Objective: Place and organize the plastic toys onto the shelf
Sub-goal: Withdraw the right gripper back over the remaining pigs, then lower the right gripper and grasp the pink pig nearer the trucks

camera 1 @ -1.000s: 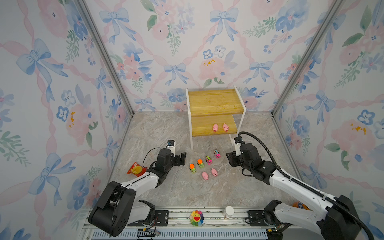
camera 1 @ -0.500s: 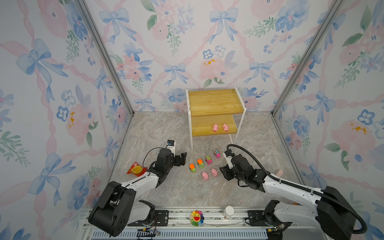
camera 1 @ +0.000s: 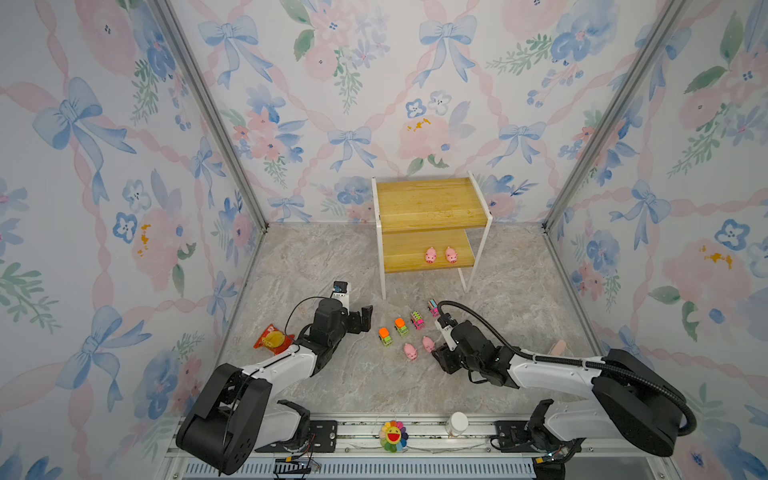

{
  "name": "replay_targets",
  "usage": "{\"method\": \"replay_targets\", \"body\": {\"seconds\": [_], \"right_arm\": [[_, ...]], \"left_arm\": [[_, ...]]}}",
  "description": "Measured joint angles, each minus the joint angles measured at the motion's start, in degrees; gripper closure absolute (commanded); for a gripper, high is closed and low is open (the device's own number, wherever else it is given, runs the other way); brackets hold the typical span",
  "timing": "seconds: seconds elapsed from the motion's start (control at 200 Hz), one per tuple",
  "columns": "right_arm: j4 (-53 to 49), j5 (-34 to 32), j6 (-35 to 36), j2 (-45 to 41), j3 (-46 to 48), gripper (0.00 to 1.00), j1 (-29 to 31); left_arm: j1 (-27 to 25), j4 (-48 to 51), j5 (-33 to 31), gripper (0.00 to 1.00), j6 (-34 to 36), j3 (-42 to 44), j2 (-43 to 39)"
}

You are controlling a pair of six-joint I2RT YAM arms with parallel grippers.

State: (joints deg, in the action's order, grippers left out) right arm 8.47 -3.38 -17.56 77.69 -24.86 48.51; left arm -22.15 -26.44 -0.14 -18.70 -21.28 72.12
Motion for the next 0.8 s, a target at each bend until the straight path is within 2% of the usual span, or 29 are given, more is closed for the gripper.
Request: {"method": "replay_targets", "body": {"seconds": [0.65,0.795], "right_arm": [[8.5,1.66,-0.02,6.97,-2.03,0.48,0.04],[8.96,1.57,-0.11,7.48,-2.21,0.55,0.09]], "left_arm": [[0.0,0.0,-0.02,0.02,-0.02,0.17,-0.17],[0.0,0.0,-0.04,0.02,-0.02,0.17,-0.17]]}}
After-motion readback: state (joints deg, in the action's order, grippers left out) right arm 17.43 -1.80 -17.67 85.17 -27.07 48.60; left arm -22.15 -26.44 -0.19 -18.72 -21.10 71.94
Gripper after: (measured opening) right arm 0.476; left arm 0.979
